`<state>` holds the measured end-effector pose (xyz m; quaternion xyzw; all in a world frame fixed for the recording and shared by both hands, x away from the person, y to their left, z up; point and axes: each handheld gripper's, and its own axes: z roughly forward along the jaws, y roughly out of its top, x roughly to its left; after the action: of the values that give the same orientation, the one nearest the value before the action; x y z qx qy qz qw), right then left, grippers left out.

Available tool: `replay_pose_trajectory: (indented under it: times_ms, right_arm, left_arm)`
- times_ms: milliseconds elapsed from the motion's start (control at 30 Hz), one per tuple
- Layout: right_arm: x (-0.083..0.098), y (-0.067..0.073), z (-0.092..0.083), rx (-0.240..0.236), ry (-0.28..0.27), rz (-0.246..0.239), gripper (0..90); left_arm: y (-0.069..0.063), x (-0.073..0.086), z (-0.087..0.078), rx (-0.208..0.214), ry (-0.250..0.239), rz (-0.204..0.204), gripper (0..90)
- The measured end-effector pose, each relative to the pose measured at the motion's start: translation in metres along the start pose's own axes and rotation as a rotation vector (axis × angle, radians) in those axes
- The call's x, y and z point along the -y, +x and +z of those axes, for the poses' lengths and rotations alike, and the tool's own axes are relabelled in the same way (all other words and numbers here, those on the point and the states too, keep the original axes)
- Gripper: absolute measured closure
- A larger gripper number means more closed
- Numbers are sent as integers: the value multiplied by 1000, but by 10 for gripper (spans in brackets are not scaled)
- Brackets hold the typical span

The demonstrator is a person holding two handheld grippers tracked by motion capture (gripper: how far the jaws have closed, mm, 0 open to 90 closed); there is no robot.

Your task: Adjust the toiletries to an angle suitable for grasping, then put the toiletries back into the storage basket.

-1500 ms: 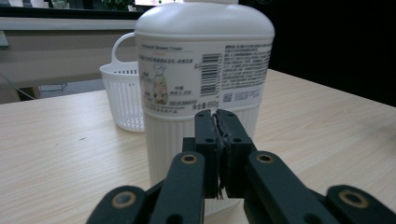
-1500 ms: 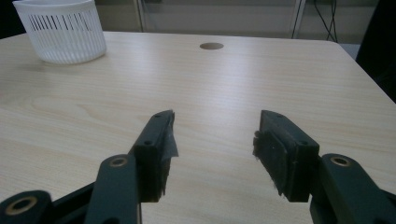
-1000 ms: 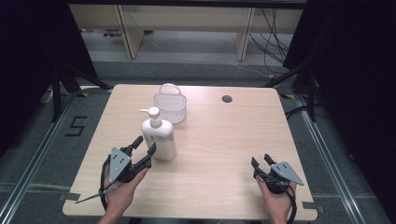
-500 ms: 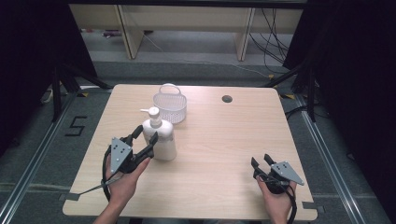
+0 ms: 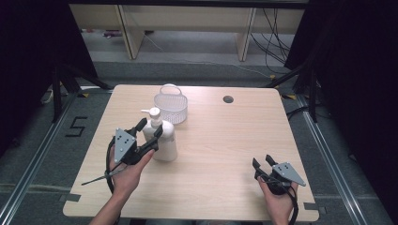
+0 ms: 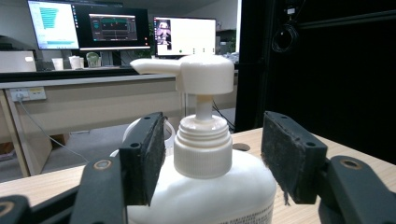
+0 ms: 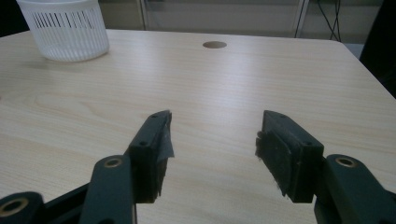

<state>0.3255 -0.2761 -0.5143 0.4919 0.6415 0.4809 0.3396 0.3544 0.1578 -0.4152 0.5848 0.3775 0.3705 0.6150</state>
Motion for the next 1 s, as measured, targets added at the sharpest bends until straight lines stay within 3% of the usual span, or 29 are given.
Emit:
replay_pose_trajectory:
  times_ms: [200,400,467,633,667,733,767,833,933,967,1000]
  right_arm:
    - [0,-1,-1,18,2,8,441]
    - [0,1,-1,1,10,38,439]
    - [0,0,-1,12,5,12,439]
    - [0,-1,-1,14,3,8,439]
    - [0,0,1,-1,3,31,437]
    - [0,0,1,-1,4,31,437]
    - [-1,1,-1,7,31,45,438]
    - [-1,-1,0,-6,22,26,437]
    - [-1,-1,0,8,22,11,437]
    - [-1,2,0,5,25,44,436]
    - [0,1,1,9,18,22,436]
  left_arm:
    - [0,-6,3,9,9,-8,363]
    - [-1,-10,6,16,16,-10,355]
    - [-1,-10,7,16,17,-15,355]
    - [-1,-12,12,9,25,-17,355]
    - [-1,-13,13,7,26,-17,357]
    - [-2,-14,16,7,28,-17,358]
    - [-2,-14,17,7,28,-18,360]
    - [-3,-16,18,0,32,-19,362]
    - [-3,-18,20,-7,27,-17,369]
    - [-3,-18,20,-13,27,-17,374]
    - [-3,-19,20,-16,29,-18,389]
